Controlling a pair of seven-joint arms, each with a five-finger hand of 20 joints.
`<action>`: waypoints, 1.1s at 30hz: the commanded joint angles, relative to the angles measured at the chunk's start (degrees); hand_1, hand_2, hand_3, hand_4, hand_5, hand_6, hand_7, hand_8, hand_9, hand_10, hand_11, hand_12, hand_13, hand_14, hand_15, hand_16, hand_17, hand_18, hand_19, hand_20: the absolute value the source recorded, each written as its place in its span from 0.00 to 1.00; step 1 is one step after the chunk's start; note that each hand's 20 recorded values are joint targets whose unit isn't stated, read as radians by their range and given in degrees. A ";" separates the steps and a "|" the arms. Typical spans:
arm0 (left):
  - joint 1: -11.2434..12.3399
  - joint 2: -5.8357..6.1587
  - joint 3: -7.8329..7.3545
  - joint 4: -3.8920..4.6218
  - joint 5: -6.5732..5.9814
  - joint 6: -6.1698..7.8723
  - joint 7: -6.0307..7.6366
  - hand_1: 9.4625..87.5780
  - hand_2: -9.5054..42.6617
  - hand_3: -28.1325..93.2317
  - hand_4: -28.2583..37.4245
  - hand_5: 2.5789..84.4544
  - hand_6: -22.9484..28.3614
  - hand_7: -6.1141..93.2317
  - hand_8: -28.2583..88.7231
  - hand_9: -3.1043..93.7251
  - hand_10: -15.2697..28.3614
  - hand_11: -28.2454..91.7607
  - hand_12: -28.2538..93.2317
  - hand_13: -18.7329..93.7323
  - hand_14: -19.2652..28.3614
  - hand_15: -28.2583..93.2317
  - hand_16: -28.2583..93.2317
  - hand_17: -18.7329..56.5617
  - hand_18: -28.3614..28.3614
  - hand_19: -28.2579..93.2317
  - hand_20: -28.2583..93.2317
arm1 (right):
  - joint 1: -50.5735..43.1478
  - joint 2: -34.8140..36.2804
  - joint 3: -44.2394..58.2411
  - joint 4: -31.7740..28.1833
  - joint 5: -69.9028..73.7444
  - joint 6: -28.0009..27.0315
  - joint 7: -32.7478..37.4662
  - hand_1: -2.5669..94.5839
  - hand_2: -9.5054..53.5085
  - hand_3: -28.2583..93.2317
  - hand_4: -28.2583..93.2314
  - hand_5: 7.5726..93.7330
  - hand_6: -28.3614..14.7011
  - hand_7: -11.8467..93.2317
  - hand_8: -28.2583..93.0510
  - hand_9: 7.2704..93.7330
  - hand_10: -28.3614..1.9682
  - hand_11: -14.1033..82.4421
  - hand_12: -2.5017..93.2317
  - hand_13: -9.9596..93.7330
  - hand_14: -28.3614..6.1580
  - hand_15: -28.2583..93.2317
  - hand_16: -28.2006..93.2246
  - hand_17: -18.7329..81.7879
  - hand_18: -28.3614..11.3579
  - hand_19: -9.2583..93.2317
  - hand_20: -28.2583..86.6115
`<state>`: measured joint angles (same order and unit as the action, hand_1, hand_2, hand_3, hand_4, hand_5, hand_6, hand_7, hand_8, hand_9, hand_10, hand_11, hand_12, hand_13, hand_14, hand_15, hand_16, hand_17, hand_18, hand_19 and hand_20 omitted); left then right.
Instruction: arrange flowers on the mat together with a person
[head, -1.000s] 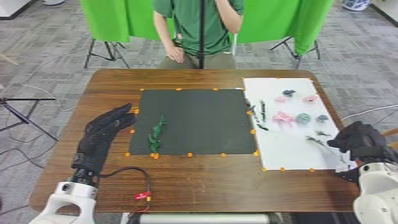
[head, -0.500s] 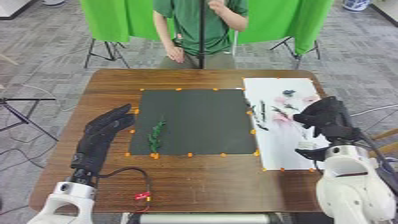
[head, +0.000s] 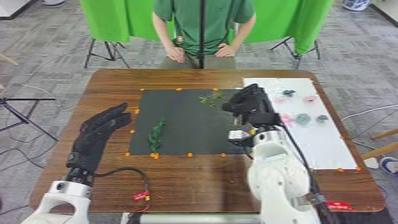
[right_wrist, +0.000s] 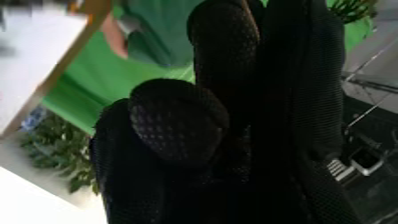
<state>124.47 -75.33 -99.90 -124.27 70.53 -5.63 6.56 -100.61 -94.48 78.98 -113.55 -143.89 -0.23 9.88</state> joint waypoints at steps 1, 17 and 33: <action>0.39 0.20 -1.21 1.30 -0.04 1.30 -1.39 0.25 0.04 0.74 0.18 0.50 0.52 0.16 0.20 0.47 0.64 0.37 0.35 0.46 0.77 0.35 0.28 0.26 0.76 0.33 0.39 | 1.31 -4.81 -4.00 5.73 -3.09 1.17 -1.24 0.93 0.00 0.00 0.56 0.97 0.69 0.30 0.31 1.00 0.61 0.54 0.20 1.00 0.77 0.73 0.39 0.90 0.43 1.00 0.67; -0.14 0.79 -1.24 1.66 1.14 0.01 -2.42 0.25 0.04 0.74 0.18 0.50 0.52 0.16 0.20 0.47 0.64 0.37 0.36 0.46 0.77 0.35 0.28 0.26 0.76 0.32 0.39 | 1.38 -6.13 -9.62 11.08 -6.06 -3.59 0.51 0.92 0.00 0.00 0.55 0.97 0.68 0.29 0.31 1.00 0.61 0.55 0.20 1.00 0.77 0.74 0.39 0.90 0.42 1.00 0.68; -0.85 0.92 -0.93 2.07 1.19 -0.64 -2.46 0.25 0.03 0.74 0.18 0.50 0.52 0.16 0.20 0.47 0.64 0.37 0.36 0.45 0.77 0.35 0.28 0.26 0.76 0.32 0.39 | 2.39 -7.07 -9.07 14.55 -8.85 -5.22 -0.16 0.88 0.00 0.00 0.55 0.95 0.67 0.28 0.30 1.00 0.59 0.53 0.19 1.00 0.77 0.73 0.39 0.90 0.42 1.00 0.68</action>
<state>123.45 -74.40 -101.14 -122.77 71.39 -5.52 4.64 -98.58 -100.13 69.21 -99.93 -150.74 -4.88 10.48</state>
